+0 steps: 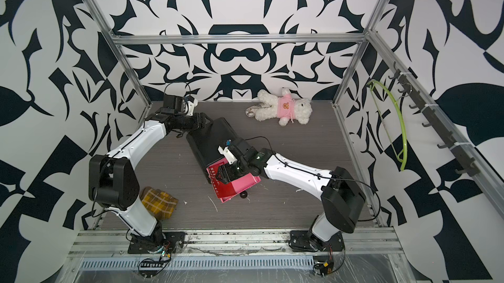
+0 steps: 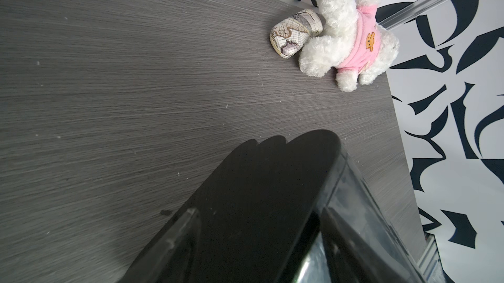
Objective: Take the postcards out of the drawer
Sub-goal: Pick up the postcard from the drawer.
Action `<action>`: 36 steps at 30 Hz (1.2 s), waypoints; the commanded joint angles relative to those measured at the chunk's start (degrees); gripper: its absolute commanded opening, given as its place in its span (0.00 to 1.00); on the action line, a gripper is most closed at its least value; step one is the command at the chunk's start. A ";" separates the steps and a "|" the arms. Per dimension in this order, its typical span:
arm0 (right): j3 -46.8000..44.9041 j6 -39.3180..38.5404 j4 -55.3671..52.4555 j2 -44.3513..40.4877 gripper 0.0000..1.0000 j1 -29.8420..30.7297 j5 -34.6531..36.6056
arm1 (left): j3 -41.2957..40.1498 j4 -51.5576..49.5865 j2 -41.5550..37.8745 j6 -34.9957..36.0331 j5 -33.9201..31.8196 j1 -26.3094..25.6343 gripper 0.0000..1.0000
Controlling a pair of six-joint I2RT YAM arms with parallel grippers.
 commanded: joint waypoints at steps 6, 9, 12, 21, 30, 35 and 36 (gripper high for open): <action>0.91 -1.07 -4.15 4.64 0.65 0.59 4.98 | 4.14 -24.28 -5.67 -0.01 -5.61 -0.82 0.74; 1.37 -0.39 -4.69 4.38 0.65 0.60 6.00 | 1.92 -27.37 -12.33 -2.46 -4.73 -0.89 0.74; 1.58 0.65 -4.02 4.36 0.65 0.59 6.28 | -2.14 -29.52 -20.33 -6.23 -3.26 -0.89 0.74; 1.22 3.00 -2.90 4.19 0.63 0.53 9.02 | -25.59 -19.11 -40.95 -27.63 8.75 -3.26 0.66; 1.06 4.02 -2.52 3.74 0.62 0.51 10.16 | -39.27 -5.49 -50.39 -41.78 1.80 -17.10 0.62; 0.85 4.28 -2.42 3.77 0.62 0.58 10.20 | -40.50 -3.04 -50.64 -43.02 -0.21 -19.51 0.60; 0.91 4.28 -2.39 3.74 0.62 0.53 10.16 | -40.94 -2.33 -50.29 -43.50 0.00 -19.76 0.59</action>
